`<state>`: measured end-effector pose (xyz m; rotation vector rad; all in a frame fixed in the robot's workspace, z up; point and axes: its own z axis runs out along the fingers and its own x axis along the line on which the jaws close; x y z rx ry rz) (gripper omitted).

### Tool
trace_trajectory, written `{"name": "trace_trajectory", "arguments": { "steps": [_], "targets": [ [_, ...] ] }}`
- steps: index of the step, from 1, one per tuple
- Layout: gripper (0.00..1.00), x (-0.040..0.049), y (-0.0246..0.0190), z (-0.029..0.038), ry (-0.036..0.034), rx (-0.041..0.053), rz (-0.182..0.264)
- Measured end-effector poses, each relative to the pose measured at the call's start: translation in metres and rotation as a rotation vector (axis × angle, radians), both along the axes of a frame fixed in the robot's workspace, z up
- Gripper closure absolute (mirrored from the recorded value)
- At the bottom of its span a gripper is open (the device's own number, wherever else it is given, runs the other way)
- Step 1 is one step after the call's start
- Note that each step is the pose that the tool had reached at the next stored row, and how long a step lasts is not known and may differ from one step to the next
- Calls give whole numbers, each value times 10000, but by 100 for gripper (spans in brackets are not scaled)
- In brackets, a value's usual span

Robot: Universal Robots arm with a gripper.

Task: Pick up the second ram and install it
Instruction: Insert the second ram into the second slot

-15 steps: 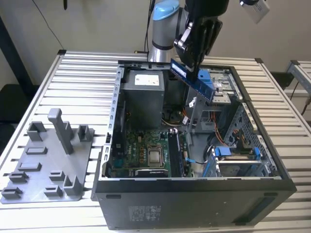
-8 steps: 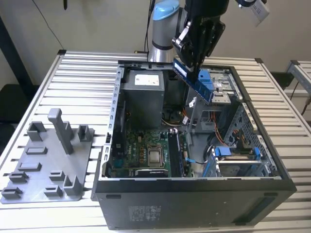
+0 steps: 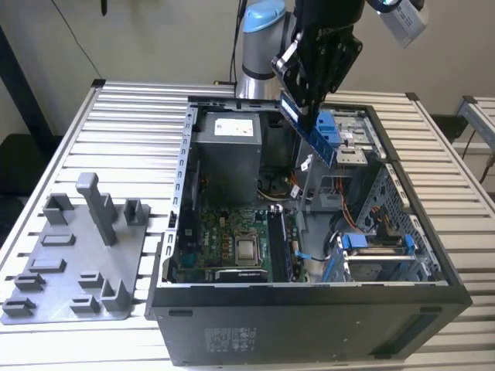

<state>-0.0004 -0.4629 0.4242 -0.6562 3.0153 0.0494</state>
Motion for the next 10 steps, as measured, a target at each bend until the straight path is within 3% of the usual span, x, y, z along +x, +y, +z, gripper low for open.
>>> {"name": "trace_trajectory", "arguments": {
  "steps": [10],
  "targets": [
    [86,0,0,-29,16,1,-1643]
  ]
}}
